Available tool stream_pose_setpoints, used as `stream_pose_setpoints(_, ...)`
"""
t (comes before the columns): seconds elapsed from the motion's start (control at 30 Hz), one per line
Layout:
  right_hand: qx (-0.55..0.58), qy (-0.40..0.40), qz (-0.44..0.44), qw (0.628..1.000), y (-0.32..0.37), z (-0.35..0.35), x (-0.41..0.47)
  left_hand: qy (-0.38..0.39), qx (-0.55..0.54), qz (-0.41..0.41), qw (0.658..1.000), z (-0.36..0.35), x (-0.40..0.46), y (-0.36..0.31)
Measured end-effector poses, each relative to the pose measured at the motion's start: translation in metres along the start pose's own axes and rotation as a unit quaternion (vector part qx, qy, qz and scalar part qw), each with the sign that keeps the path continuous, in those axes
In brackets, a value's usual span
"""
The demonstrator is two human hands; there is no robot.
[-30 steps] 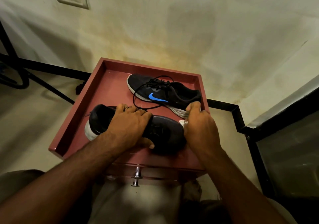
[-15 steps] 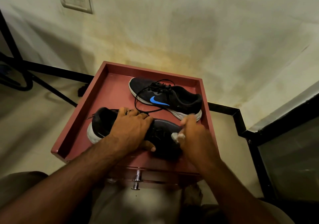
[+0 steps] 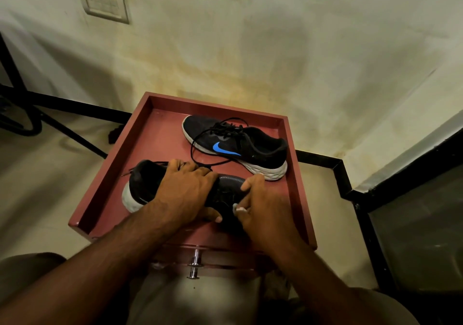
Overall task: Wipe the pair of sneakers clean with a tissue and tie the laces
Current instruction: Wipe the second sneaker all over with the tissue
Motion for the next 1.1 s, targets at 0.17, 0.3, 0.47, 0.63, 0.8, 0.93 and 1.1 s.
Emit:
stream_pose_setpoints(0.17, -0.065, -0.086, -0.073, 0.992, -0.033, 0.043, 0.015, 0.001, -0.004, -0.004, 1.000, 0.001, 0.001, 0.000)
stream_pose_setpoints(0.3, 0.018, -0.002, -0.015, 1.000, -0.011, -0.002, 0.003, 0.009, -0.001, -0.003, 1.000, 0.000, 0.000, 0.000)
stream_pose_setpoints(0.47, -0.012, -0.089, -0.079, 0.993, -0.043, 0.044, 0.017, 0.008, -0.005, -0.003, 1.000, 0.000, 0.000, 0.000)
stream_pose_setpoints(0.63, -0.032, -0.009, -0.001, 0.999, -0.010, 0.003, 0.005, 0.004, -0.004, -0.002, 1.000, 0.000, -0.002, 0.000)
stream_pose_setpoints(0.8, -0.082, -0.050, -0.025, 0.995, -0.020, 0.028, 0.015, -0.001, 0.001, 0.001, 1.000, 0.001, -0.002, -0.001)
stream_pose_setpoints(0.93, -0.038, -0.003, 0.004, 0.999, -0.008, 0.006, 0.004, 0.012, -0.001, -0.003, 1.000, 0.002, -0.004, -0.001)
stream_pose_setpoints(1.1, -0.026, -0.029, -0.038, 0.999, -0.025, 0.024, 0.011, 0.002, 0.003, 0.003, 1.000, 0.003, -0.004, -0.002)
Point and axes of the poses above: each hand's wrist, its own x-axis towards the middle knuckle, its own z-axis out of the back of the hand, y = z × x, the point moved 9 cm from there along x, towards the middle knuckle, and after that the axes turned 10 degrees about z, right-handed, at the moved point
